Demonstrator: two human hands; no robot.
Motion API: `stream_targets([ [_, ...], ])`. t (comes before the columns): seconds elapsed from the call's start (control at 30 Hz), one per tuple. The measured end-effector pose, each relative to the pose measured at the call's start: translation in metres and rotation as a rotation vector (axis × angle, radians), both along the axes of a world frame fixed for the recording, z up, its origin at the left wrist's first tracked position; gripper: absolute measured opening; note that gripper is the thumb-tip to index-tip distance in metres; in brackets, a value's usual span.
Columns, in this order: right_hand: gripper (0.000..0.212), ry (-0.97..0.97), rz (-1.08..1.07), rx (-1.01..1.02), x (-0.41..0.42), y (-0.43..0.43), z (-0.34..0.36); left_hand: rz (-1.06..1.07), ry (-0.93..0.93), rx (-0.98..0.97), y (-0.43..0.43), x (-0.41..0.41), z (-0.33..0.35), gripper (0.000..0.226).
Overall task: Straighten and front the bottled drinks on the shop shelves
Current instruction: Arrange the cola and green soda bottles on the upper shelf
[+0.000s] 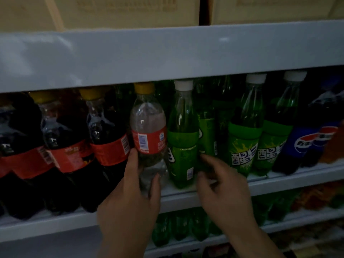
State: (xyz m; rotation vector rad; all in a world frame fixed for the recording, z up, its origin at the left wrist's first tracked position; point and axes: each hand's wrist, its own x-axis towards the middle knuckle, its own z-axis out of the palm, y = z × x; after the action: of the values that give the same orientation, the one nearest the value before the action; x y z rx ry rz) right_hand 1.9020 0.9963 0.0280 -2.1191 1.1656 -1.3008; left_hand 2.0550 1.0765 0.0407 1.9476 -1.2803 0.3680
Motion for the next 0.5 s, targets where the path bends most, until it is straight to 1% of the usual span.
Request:
stream_targets([
  [0.03,0.036,-0.047,-0.065,-0.044,-0.003,0.001,0.008,-0.038,0.018,-0.032,0.003,0.001,0.001,0.072],
  [0.07,0.036,-0.109,-0.084,-0.065,-0.004,0.002,0.018,-0.082,0.062,-0.088,0.006,-0.001,0.006,0.062],
  [0.1,0.037,-0.187,-0.054,-0.043,-0.001,0.002,0.03,-0.139,0.104,-0.124,0.007,-0.004,0.01,0.052],
  [0.13,0.038,-0.274,0.001,0.024,0.004,0.001,0.045,-0.187,0.091,-0.175,0.009,-0.008,0.017,0.045],
  [0.2,0.037,-0.46,0.135,0.223,0.014,-0.009,0.079,-0.205,-0.042,-0.254,0.007,-0.016,0.031,0.044],
  [0.23,0.03,-0.535,0.177,0.31,0.018,-0.017,0.095,-0.203,-0.091,-0.286,0.003,-0.021,0.039,0.046],
  [0.27,0.024,-0.581,0.195,0.375,0.022,-0.025,0.11,-0.22,-0.093,-0.275,-0.001,-0.026,0.05,0.047],
  [0.3,0.02,-0.596,0.19,0.431,0.025,-0.032,0.122,-0.238,-0.082,-0.25,-0.006,-0.029,0.06,0.048],
  [0.37,0.016,-0.551,0.135,0.523,0.029,-0.043,0.138,-0.245,-0.079,-0.216,-0.014,-0.035,0.077,0.05],
  [0.43,0.021,-0.483,0.092,0.566,0.034,-0.055,0.146,-0.293,-0.07,-0.18,-0.021,-0.037,0.092,0.049],
  [0.5,0.023,-0.503,0.104,0.616,0.038,-0.067,0.153,-0.329,-0.058,-0.142,-0.029,-0.037,0.1,0.044],
])
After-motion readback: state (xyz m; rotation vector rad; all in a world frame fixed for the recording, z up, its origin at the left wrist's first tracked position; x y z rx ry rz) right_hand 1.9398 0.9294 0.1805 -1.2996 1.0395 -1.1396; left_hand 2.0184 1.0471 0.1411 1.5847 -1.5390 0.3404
